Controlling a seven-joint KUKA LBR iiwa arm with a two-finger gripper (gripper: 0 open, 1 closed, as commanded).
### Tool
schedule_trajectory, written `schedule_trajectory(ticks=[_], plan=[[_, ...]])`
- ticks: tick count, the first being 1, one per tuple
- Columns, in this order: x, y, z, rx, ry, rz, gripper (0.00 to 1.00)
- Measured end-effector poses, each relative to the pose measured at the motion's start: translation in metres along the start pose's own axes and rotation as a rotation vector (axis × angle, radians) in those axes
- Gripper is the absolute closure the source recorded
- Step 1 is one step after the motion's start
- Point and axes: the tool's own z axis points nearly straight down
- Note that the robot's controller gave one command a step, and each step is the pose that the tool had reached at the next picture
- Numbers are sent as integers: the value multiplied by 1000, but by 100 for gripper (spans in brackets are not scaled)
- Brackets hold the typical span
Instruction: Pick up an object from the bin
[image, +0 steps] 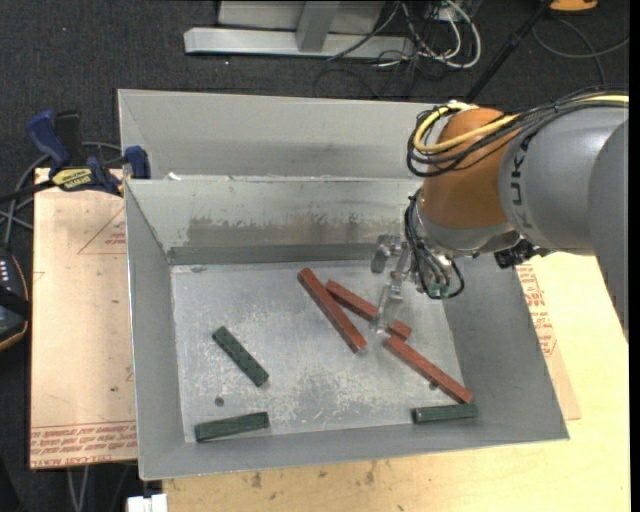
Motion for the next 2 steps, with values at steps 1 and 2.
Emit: schedule_trajectory(ticks=[1, 2], plan=[[16, 28, 49, 1, 5, 85, 0], [11, 28, 43, -2, -12, 87, 100]])
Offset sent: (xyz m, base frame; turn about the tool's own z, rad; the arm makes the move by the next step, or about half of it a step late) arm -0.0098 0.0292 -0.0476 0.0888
